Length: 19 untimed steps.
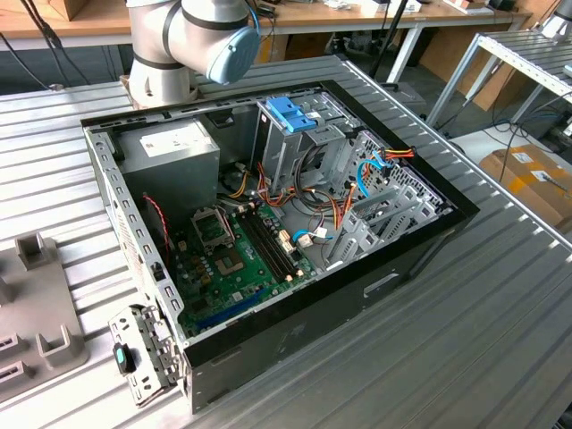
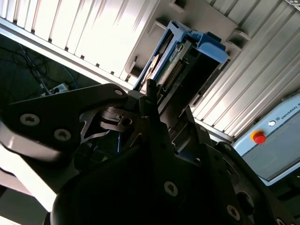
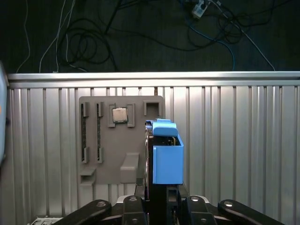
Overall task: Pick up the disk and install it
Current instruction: 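Pick up the disk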
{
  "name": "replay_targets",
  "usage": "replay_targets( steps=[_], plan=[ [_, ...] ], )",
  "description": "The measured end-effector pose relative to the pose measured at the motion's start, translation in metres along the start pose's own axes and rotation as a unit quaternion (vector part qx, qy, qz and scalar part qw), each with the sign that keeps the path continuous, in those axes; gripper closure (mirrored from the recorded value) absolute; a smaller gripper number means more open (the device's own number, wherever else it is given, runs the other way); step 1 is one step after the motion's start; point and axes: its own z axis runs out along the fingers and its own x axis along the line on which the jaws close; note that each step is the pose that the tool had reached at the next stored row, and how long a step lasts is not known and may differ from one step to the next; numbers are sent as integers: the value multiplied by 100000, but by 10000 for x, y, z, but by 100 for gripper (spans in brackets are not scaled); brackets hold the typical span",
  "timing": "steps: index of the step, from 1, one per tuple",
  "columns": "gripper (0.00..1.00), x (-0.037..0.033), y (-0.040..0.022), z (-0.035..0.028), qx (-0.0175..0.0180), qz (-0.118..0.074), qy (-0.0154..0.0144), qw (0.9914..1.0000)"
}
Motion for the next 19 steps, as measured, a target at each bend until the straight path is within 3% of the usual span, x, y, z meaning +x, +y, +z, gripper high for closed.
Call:
replay_targets(
  steps=[19],
  plan=[
    [65,-5,-335,5,3,-1,0,100000]
  ],
)
